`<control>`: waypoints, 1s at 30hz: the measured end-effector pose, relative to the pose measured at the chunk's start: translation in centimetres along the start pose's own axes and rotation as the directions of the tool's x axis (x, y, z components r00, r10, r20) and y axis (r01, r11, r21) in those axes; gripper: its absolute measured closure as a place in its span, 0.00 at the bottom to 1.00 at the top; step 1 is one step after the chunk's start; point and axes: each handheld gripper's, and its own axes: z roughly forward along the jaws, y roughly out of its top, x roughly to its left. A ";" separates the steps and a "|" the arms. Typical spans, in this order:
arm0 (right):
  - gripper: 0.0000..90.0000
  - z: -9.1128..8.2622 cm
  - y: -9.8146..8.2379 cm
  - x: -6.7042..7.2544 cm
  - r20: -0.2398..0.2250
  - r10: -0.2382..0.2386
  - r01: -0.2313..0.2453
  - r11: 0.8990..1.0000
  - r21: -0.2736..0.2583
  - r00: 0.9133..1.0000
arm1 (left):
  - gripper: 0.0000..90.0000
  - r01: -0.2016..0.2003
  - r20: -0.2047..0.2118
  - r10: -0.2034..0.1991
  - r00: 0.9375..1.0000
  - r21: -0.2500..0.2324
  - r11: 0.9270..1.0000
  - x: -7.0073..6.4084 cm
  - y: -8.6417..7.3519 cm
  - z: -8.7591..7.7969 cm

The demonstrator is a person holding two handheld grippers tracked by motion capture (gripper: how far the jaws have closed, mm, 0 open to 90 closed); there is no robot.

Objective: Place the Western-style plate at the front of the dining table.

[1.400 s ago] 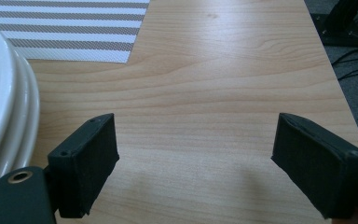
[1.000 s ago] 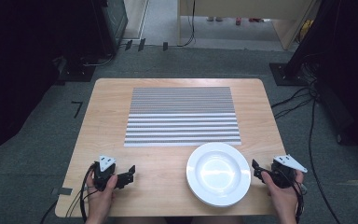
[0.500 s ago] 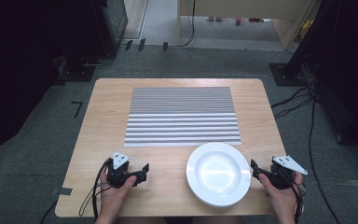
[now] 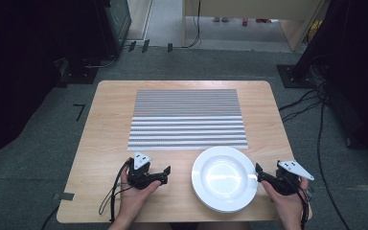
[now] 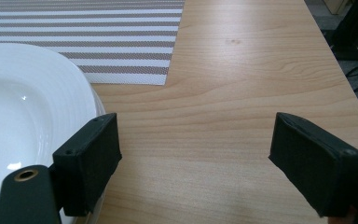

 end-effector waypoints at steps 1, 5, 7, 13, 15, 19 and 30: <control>0.18 0.0 0.0 0.0 0.000 0.000 0.000 1.000 -0.003 1.000 | 0.11 -0.003 0.002 0.003 1.000 0.001 1.000 -0.2 0.1 0.1; 0.18 -0.1 0.1 0.0 0.001 0.010 -0.010 1.000 -0.012 1.000 | 0.11 -0.002 0.018 0.002 1.000 -0.002 1.000 -0.8 0.5 0.3; 0.18 -0.3 0.2 0.1 -0.004 0.015 -0.015 1.000 -0.020 1.000 | 0.11 -0.005 0.023 0.005 1.000 -0.001 1.000 -1.2 0.6 0.5; 0.18 -0.6 0.3 0.6 -0.022 0.012 -0.013 0.999 -0.038 1.000 | 0.11 -0.015 0.052 0.015 0.999 0.000 1.000 -2.6 1.3 1.0; 0.18 -0.7 0.4 0.8 -0.029 0.010 -0.012 0.999 -0.041 1.000 | 0.11 -0.017 0.063 0.017 0.998 -0.004 1.000 -3.2 1.5 1.2; 0.20 -0.6 0.4 1.1 -0.041 0.006 -0.008 0.999 -0.037 0.999 | 0.11 -0.021 0.078 0.021 0.997 -0.001 1.000 -4.1 2.1 1.5; 0.40 -0.9 0.3 1.8 -0.091 -0.017 0.011 0.998 -0.062 0.996 | 0.11 -0.035 0.118 0.033 0.992 0.016 0.999 -6.2 2.1 2.4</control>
